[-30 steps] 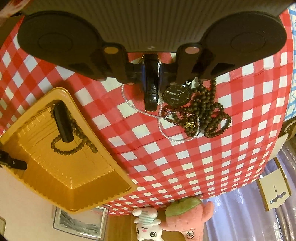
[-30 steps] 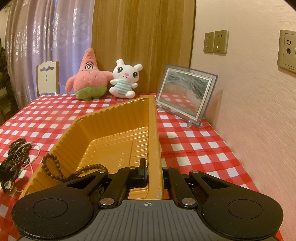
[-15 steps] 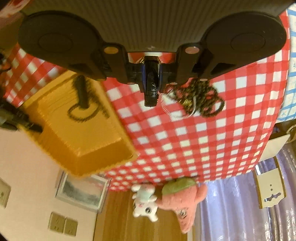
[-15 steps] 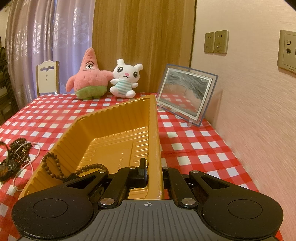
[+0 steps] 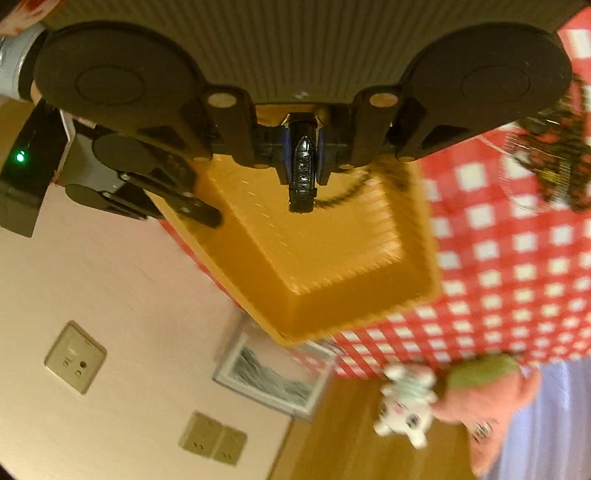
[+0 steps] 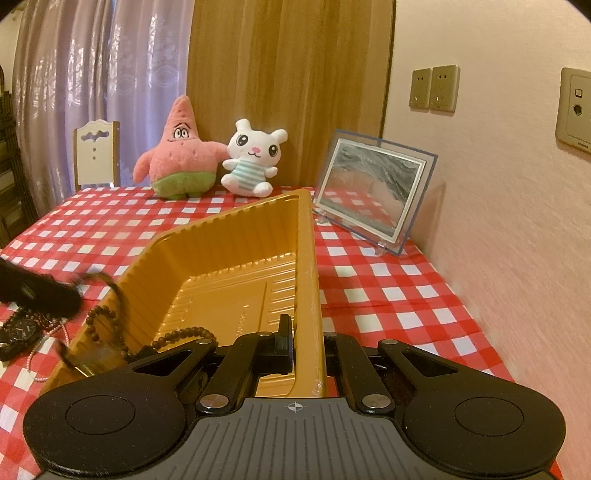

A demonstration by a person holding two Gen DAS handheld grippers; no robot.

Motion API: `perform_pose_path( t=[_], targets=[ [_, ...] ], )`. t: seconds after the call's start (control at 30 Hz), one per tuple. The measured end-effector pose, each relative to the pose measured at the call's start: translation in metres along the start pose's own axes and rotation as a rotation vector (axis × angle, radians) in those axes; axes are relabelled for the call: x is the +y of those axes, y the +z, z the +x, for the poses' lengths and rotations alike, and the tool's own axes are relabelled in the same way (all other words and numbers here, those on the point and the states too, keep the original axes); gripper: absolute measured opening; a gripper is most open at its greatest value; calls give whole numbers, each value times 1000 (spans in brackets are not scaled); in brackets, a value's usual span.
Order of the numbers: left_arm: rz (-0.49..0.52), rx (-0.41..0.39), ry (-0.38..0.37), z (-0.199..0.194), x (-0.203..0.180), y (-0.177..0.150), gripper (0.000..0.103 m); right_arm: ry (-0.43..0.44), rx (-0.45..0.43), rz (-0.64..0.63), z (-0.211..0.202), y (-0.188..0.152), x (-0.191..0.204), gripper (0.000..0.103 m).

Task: Organize jewelry
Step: 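Carry the black band bracelet into the orange tray and open the left gripper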

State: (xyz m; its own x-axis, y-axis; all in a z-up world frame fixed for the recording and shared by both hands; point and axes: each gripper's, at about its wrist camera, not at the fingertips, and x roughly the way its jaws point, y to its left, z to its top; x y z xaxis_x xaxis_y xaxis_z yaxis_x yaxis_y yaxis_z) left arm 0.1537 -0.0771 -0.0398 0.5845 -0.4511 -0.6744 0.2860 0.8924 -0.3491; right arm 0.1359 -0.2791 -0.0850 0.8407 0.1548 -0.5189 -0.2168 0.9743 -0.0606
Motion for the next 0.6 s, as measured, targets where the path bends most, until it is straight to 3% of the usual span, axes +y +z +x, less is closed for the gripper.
perform_pose_path(
  t=[0.23, 0.43, 0.6],
  targets=[
    [-48, 77, -17, 38, -6, -6, 13, 2, 3, -3, -2, 0, 0, 4],
    [-73, 22, -23, 24, -7, 1, 29, 5, 10, 3, -1, -1, -2, 4],
    [-47, -47, 43, -8, 0, 0, 29, 7, 13, 5, -1, -2, -2, 4]
  ],
)
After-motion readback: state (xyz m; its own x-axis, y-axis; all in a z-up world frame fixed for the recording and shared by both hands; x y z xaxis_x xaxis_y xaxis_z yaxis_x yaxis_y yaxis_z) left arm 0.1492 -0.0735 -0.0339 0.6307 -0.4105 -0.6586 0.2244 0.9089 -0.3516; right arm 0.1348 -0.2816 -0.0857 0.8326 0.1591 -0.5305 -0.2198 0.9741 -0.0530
